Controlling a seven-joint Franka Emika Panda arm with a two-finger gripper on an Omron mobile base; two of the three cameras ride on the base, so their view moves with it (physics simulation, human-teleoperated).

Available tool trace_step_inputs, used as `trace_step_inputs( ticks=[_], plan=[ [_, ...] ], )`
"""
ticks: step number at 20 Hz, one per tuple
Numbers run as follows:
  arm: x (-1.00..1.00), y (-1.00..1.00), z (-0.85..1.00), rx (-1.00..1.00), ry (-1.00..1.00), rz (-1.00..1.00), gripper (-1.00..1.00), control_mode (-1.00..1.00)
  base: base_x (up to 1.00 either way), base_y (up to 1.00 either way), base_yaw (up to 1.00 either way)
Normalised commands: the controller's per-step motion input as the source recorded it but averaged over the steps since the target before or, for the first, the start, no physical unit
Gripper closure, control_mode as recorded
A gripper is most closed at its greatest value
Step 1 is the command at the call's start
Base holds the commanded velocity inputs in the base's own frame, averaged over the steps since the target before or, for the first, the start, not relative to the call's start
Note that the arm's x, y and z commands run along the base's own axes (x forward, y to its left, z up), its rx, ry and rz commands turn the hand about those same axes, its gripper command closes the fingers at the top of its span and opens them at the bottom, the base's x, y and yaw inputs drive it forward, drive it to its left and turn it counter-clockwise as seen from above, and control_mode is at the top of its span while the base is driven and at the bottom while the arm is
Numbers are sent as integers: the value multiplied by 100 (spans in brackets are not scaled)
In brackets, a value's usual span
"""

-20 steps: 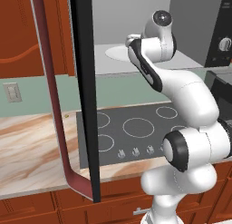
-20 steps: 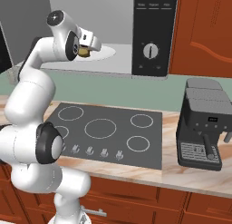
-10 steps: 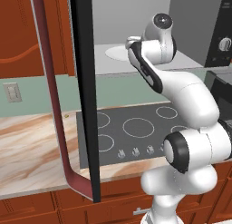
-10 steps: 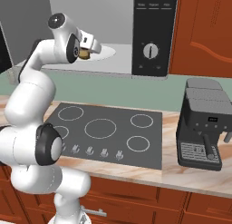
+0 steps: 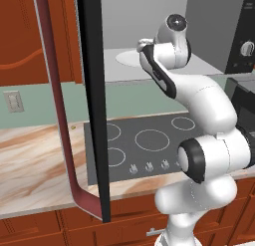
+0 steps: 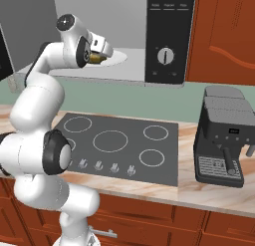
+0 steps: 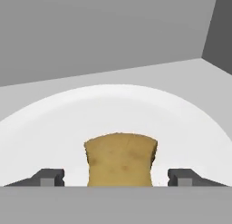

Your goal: Place the sponge inside the microwave to prepare for sanitizing.

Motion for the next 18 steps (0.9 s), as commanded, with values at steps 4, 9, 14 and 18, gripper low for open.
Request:
trace_step_inputs(
  ticks=[4,9,14,18],
  plan=[
    [49,0,0,0,0,0,-100,-100,0,0,0],
    [23,1,6,-1,1,0,-100,-100,0,0,0],
    [-22,0,16,0,0,0,-100,-100,0,0,0],
    [-47,0,14,0,-6,0,-100,-100,0,0,0]
  ],
)
